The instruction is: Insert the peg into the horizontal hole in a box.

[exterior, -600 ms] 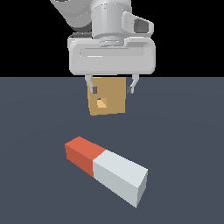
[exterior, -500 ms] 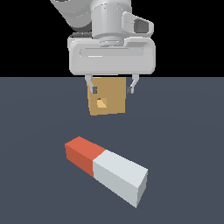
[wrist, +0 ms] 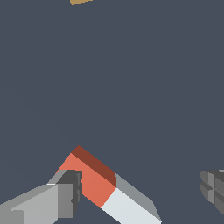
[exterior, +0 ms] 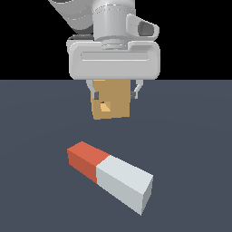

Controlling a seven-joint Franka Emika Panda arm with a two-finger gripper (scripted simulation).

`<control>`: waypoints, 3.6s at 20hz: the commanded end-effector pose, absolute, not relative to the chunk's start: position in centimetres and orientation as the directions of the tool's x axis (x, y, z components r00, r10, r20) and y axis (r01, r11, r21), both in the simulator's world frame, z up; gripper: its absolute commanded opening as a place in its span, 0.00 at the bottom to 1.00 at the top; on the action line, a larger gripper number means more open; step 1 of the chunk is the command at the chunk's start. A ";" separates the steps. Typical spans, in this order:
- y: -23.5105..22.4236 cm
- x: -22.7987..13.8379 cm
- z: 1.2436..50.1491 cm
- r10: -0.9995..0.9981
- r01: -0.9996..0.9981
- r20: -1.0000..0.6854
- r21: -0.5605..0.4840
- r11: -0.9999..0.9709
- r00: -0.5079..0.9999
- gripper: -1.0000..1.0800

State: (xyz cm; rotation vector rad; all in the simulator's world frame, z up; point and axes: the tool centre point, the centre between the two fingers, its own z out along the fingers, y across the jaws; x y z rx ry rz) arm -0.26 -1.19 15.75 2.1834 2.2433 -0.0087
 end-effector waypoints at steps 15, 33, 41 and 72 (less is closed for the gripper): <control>-5.3 -1.1 13.0 0.949 0.949 -0.008 0.002 0.316 -0.316 0.96; -11.0 -0.2 9.3 0.754 0.754 -0.003 0.001 0.657 -0.657 0.96; -12.8 0.8 7.9 0.651 0.651 -0.001 0.001 0.759 -0.759 0.96; -13.7 1.5 2.1 0.588 0.588 0.000 0.000 0.809 -0.809 0.00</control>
